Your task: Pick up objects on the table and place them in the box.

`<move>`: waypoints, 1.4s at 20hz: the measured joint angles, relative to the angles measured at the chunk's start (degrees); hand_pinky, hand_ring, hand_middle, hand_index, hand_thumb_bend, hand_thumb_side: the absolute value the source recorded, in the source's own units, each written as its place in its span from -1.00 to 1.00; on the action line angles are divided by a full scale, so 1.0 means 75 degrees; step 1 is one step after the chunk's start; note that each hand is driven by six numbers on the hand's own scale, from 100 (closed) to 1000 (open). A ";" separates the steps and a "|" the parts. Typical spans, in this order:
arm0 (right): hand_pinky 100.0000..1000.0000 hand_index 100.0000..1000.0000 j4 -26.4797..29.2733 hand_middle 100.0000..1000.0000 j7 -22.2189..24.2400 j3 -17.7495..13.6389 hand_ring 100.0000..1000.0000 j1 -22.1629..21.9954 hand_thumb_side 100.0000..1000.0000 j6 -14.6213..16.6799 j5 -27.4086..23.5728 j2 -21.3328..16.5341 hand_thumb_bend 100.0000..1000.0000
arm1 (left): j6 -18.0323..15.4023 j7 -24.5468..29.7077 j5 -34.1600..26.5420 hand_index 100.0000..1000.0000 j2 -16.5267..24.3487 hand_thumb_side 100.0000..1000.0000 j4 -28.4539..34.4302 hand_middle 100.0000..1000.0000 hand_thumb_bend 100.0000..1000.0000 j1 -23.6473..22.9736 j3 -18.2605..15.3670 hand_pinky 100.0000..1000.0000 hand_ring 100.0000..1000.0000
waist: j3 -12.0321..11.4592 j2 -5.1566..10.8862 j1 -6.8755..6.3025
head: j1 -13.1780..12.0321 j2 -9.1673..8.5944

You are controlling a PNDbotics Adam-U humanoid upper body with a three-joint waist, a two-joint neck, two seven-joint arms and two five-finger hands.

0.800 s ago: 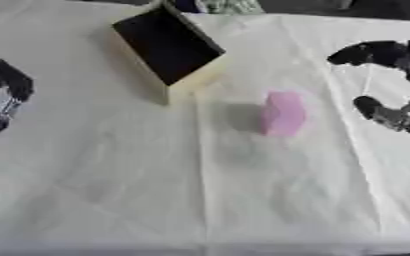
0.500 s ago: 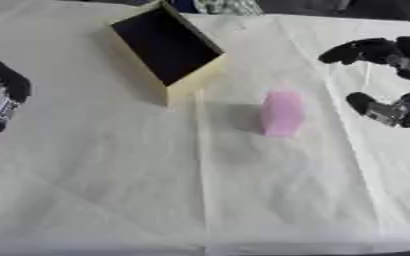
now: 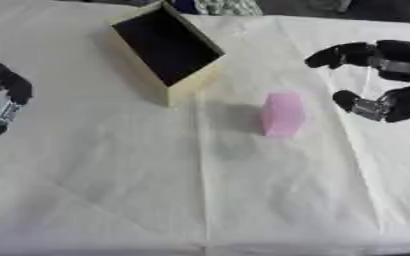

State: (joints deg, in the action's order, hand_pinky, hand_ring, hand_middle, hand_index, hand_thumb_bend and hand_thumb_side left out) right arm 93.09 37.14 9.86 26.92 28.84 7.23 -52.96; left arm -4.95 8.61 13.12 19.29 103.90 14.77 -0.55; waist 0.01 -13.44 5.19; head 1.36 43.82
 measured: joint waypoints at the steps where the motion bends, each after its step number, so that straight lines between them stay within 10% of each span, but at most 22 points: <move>1: 0.73 0.98 -0.0040 0.90 0.0009 0.0012 0.89 0.0035 0.72 -0.0011 0.0052 0.0036 -1.00 | 0.0000 0.0000 0.0000 0.03 0.0000 0.11 0.0000 -0.22 -0.39 0.0000 0.0000 0.22 -0.09 | 0.0000 0.0001 -0.0002 | 0.0001 0.0000; 7: 0.77 1.00 -0.0136 1.00 0.0028 0.0114 0.95 0.0253 0.53 -0.0002 0.0402 0.0173 -1.00 | -0.0002 0.0015 0.0000 0.03 0.0000 0.11 -0.0001 -0.22 -0.39 0.0000 0.0001 0.22 -0.09 | -0.0002 0.0003 -0.0013 | 0.0055 0.0000; 9: 0.80 1.00 -0.0037 1.00 0.0039 0.0156 1.00 0.0355 0.38 0.0019 0.0585 0.0167 -0.63 | -0.0002 0.0024 0.0000 0.03 0.0000 0.11 -0.0001 -0.22 -0.39 0.0000 0.0001 0.22 -0.09 | -0.0004 0.0003 -0.0014 | 0.0100 0.0000; 17: 0.80 1.00 0.0514 1.00 -0.0028 0.0210 1.00 0.0514 0.30 0.0086 0.1510 0.0096 -0.43 | -0.0012 0.0045 0.0000 0.03 0.0000 0.11 -0.0001 -0.22 -0.39 0.0001 0.0002 0.22 -0.09 | -0.0011 0.0003 -0.0013 | 0.0231 -0.0003; 28: 0.79 1.00 -0.0177 1.00 -0.0481 0.0390 1.00 0.0724 0.46 0.0538 0.2789 0.0521 -0.56 | -0.0011 0.0048 0.0000 0.02 0.0000 0.11 -0.0001 -0.22 -0.39 0.0004 0.0004 0.22 -0.09 | -0.0056 0.0003 -0.0013 | 0.0271 -0.0004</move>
State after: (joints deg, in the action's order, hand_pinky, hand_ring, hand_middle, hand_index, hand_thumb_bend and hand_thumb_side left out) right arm 91.76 33.54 12.79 32.35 32.88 28.15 -49.06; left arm -5.04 8.98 13.12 19.30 103.90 14.80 -0.52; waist -0.41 -13.42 5.09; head 3.39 43.79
